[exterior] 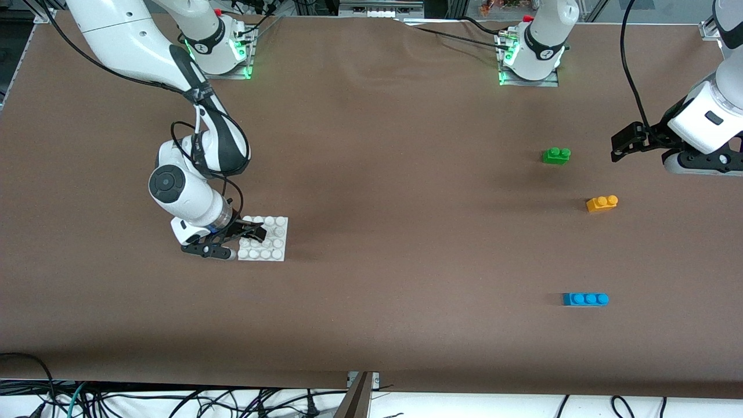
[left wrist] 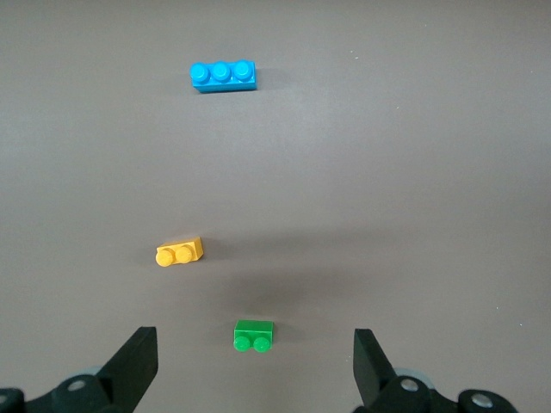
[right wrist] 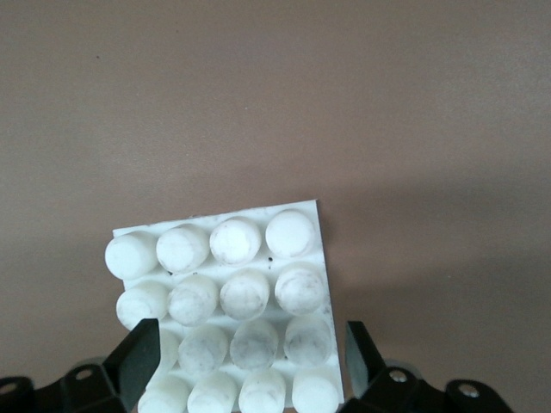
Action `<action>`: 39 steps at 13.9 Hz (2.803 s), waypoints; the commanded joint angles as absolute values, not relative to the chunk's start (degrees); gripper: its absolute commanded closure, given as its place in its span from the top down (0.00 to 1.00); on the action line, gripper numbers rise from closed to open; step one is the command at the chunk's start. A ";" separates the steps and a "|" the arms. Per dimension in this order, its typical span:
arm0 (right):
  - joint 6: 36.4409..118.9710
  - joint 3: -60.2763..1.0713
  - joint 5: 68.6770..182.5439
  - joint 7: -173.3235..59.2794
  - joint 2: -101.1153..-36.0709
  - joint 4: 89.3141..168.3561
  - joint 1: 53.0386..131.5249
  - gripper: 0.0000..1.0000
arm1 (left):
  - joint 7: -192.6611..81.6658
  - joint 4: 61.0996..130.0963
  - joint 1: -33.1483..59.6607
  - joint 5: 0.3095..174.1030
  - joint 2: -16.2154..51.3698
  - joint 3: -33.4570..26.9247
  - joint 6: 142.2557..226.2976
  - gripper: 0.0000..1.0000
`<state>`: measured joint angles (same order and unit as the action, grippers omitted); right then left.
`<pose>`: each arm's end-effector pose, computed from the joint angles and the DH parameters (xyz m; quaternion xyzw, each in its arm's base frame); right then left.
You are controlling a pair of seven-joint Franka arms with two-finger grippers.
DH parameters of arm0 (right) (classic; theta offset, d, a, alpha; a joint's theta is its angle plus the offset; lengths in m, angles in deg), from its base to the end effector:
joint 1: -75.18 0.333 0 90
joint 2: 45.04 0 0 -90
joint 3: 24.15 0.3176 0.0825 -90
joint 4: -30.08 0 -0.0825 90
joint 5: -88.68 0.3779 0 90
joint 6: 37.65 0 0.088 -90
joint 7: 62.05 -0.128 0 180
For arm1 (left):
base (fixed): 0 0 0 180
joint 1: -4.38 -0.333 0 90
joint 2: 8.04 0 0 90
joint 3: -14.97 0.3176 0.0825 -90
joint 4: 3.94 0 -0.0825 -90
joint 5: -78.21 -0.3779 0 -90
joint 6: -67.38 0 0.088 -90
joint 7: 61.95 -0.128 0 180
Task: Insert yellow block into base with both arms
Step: 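Reach the right gripper down to the white base plate, then grasp the white base plate edge with the right gripper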
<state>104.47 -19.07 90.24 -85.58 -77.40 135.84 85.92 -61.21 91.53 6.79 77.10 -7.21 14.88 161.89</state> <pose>0.6265 0.1745 0.2106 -0.9952 0.0852 -0.0228 0.0423 0.5553 -0.0219 0.5592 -0.9997 0.0163 0.0153 0.0101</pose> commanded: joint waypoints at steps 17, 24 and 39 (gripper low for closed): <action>107.63 -18.62 90.52 -83.24 -81.69 135.37 84.06 0.83 | -62.04 88.87 6.84 78.65 -5.67 14.09 160.45 1.00; 108.07 -18.26 90.44 -83.50 -82.66 134.75 84.41 0.84 | -62.48 88.87 6.32 78.65 -5.23 14.36 160.45 1.00; 115.27 -17.21 90.61 -83.50 -85.82 134.14 88.54 0.60 | -62.56 88.87 6.31 78.65 -5.23 14.44 160.45 1.00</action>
